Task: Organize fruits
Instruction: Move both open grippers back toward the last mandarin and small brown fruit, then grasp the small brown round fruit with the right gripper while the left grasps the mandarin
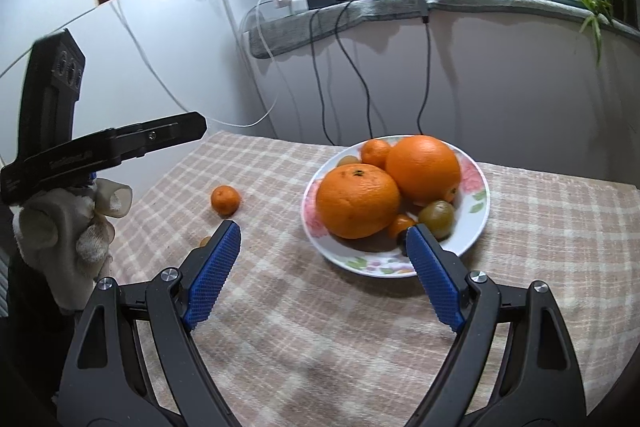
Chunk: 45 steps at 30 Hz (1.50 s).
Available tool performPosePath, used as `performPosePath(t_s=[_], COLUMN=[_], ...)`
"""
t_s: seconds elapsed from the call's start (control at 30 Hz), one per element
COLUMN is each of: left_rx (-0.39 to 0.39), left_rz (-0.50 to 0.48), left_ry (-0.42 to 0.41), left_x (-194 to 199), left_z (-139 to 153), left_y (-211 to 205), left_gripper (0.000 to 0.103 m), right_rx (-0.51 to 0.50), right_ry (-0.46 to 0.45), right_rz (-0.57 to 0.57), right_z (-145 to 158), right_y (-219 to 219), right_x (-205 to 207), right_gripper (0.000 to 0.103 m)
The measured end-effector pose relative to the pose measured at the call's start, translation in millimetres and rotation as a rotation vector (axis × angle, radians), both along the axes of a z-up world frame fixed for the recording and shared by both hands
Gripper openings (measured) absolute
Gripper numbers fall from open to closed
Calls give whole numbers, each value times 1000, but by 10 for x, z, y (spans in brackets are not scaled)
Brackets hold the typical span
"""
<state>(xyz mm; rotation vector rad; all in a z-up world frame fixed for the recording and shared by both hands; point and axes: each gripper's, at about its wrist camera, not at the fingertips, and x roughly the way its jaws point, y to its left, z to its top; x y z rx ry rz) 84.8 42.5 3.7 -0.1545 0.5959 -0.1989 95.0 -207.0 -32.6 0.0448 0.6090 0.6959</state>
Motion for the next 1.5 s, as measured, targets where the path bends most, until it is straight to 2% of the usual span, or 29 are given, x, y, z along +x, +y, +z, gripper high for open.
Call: performPosePath(t_s=[0.23, 0.33, 0.6, 0.77, 0.93, 1.07, 1.2, 1.5], left_rx=[-33, -50, -82, -76, -50, -32, -16, 4], left_rz=[90, 111, 96, 84, 73, 68, 57, 47], left_ry=[43, 72, 134, 152, 162, 174, 188, 209], left_x=[-94, -131, -110, -58, -7, 50, 121, 233], left_z=[-201, -310, -556, -632, -691, -730, -761, -819], left_y=[476, 620, 692, 664, 601, 562, 522, 492], left_gripper=[78, 69, 55, 49, 42, 37, 35, 34], right_rx=[-37, -64, -118, -134, -156, -154, -176, -200], right_ry=[7, 20, 19, 32, 57, 101, 130, 142], right_rz=[70, 105, 175, 214, 250, 283, 299, 325], right_z=[-45, -95, -192, -243, -326, -414, -511, -583], right_y=[282, 433, 809, 1002, 1175, 1293, 1428, 1605], right_x=[-37, -55, -98, -109, -102, -59, 3, 40], right_gripper=[87, 87, 87, 87, 80, 62, 51, 44])
